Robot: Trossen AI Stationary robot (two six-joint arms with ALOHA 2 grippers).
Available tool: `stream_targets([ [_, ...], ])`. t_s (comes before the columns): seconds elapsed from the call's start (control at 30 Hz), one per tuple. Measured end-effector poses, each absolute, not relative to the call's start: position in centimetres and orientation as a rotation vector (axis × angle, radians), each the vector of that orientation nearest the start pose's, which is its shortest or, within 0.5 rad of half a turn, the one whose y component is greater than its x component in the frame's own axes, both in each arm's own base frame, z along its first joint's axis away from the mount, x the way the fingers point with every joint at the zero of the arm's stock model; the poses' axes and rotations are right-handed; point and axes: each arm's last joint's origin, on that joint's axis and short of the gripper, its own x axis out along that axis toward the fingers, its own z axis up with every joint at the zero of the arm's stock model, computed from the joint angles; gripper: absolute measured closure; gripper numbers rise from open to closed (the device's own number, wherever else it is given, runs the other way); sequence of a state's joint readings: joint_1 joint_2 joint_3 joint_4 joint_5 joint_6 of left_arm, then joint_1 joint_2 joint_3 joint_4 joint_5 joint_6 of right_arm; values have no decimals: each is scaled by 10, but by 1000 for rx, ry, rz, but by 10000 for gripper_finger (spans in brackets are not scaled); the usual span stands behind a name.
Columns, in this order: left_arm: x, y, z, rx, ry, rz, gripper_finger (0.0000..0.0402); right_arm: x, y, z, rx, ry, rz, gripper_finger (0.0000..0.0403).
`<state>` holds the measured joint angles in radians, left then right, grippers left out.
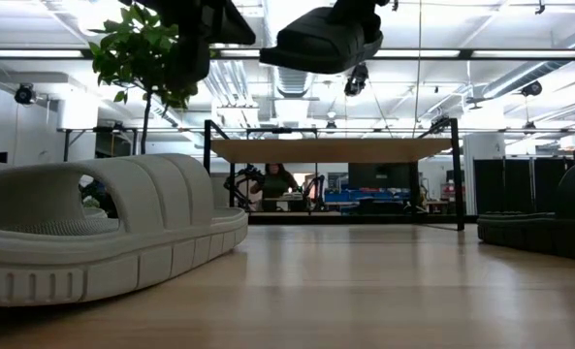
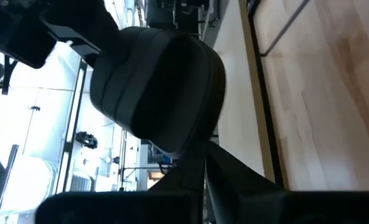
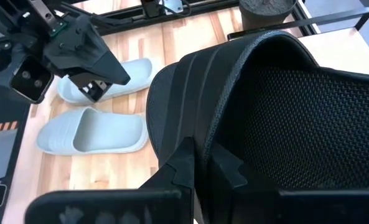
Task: Pick and place slides into the shelf
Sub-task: Put the left black slide on the shelf
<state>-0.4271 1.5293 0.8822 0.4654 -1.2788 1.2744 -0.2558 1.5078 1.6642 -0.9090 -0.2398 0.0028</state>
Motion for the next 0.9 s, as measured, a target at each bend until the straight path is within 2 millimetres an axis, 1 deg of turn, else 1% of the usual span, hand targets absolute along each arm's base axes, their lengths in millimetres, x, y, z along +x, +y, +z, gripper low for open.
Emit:
stream_targets([
  [0.1,298,-105,253,1357,663,645,398,298,-71,399,184,729,-15,390],
  [0.17,299,-105,252,1359,663,643,386,298,-71,399,184,730,-15,390],
  [0.43,302,-99,261,1350,667,667,298,298,-71,399,179,728,-14,390],
  [0.57,304,-94,262,1359,671,660,269,299,-71,399,178,722,-14,390],
  [0.67,305,-93,259,1362,651,625,260,299,-71,399,178,721,-14,390],
  [0.9,308,-88,258,1365,655,618,258,299,-71,399,179,722,-12,390],
])
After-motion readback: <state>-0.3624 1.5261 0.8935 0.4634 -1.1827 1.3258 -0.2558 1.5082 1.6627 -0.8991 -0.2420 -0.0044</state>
